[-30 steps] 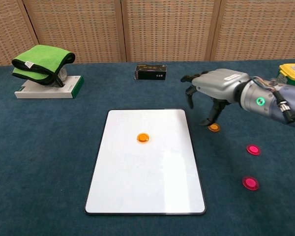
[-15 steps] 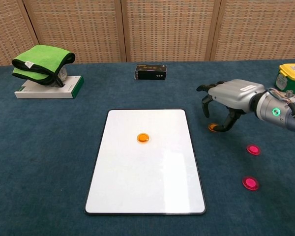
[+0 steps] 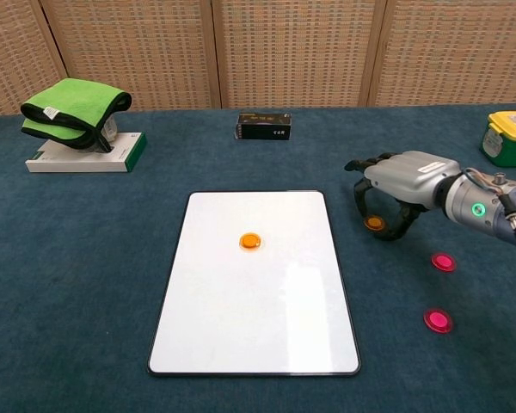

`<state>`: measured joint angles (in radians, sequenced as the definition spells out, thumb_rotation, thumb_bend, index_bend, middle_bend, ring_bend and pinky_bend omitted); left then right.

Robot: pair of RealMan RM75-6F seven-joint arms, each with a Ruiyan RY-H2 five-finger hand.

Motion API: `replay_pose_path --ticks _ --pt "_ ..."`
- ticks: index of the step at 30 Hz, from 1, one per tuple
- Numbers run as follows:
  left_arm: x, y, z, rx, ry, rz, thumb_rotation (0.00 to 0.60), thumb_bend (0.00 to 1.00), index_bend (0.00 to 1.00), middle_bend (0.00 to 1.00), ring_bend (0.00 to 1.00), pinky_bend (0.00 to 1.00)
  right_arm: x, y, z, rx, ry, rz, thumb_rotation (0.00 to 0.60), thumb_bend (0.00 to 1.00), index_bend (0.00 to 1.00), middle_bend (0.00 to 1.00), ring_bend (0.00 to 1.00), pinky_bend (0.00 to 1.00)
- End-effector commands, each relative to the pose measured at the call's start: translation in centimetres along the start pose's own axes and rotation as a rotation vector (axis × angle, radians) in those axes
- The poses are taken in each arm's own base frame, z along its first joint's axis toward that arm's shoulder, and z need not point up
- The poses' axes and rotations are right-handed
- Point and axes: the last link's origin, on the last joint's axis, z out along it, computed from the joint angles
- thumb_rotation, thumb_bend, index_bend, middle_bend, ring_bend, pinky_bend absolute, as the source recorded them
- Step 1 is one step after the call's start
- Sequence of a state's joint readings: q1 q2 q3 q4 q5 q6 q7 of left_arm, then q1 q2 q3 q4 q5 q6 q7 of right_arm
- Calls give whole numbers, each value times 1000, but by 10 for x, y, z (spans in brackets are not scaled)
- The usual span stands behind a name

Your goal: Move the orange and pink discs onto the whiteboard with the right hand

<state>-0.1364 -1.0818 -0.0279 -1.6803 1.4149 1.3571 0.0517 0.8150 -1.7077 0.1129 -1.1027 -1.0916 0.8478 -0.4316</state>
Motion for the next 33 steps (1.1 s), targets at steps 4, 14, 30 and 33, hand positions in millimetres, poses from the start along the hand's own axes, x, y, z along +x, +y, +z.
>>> replay_pose_path --ticks 4,14,30,33 --pt "0 0 0 2 -1 0 600 0 0 0 0 0 -2 3 1 -6 -5 1 600 353 441 0 0 0" --pt "0 0 0 3 -3 1 600 0 0 0 0 0 4 0 0 4 7 59 600 363 598 0 0 0" --pt "-1 1 0 2 -13 4 600 0 0 0 0 0 44 -115 -14 369 24 70 600 363 598 0 0 0" --pt "-1 0 0 3 -15 2 600 0 0 0 0 0 45 -128 -10 389 22 56 600 363 598 0 0 0"
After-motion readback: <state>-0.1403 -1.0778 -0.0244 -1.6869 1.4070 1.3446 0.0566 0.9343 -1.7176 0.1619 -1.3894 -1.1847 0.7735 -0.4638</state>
